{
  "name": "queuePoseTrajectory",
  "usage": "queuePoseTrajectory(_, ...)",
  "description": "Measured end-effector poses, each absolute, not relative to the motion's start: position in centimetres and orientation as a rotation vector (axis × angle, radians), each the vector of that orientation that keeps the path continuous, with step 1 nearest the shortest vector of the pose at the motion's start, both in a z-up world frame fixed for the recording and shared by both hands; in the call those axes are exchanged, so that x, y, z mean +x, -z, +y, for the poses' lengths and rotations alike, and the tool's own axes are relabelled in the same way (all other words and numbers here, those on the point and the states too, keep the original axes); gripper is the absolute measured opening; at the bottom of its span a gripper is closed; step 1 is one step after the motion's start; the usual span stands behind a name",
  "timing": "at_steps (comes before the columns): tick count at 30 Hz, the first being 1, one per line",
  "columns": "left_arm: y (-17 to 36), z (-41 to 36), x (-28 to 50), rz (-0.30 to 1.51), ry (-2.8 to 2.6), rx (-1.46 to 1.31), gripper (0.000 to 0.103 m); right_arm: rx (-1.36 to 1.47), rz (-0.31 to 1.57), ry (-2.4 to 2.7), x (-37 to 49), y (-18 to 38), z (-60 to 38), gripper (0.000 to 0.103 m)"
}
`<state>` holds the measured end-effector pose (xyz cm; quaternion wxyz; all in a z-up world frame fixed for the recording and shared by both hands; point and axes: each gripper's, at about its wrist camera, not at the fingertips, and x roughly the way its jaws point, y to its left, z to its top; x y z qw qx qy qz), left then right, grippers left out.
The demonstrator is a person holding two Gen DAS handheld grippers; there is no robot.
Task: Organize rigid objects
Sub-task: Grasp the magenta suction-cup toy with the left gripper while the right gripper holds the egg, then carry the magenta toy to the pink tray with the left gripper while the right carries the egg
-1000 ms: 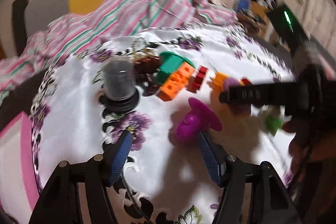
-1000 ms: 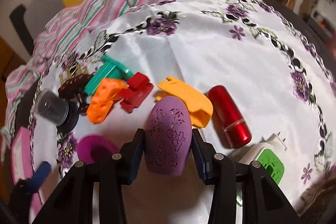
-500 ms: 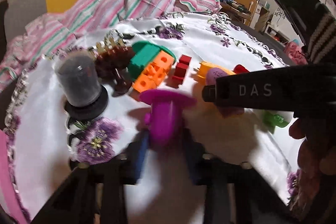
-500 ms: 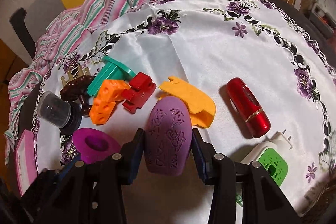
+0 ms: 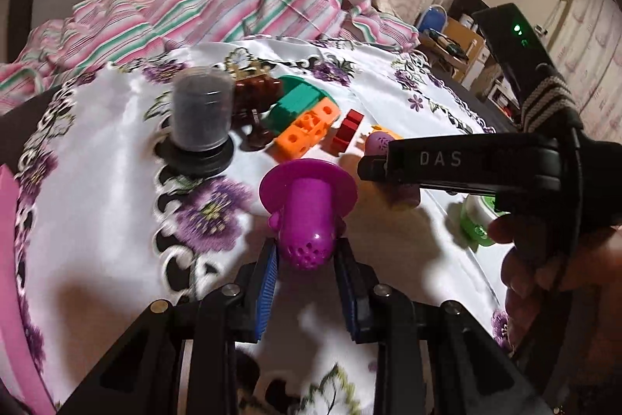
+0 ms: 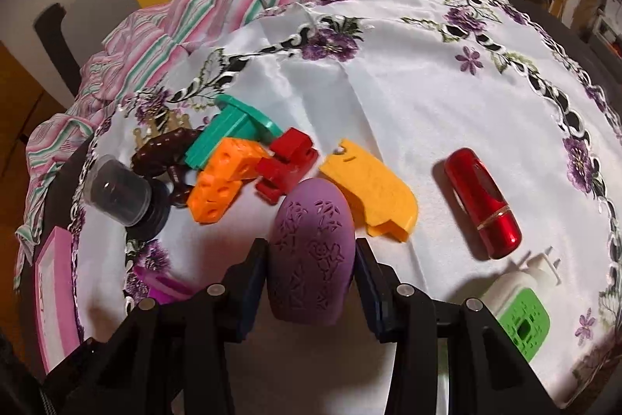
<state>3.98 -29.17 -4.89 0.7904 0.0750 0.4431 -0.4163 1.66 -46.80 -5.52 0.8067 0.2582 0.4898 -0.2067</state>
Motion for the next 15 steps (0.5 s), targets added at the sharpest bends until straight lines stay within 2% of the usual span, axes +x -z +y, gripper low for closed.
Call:
queuePoseTrajectory(9,2.9,-26.0,2.1,0.922,0.834,0.211,0.029,0.501,1.055,0.368,2.4,5.4,-45.1,0.045)
queuePoseTrajectory(15,3.3,-25.1,2.4,0.985,0.788,0.216,0.029,0.502,1.084,0.33,2.6,5.8,-44.6,0.045)
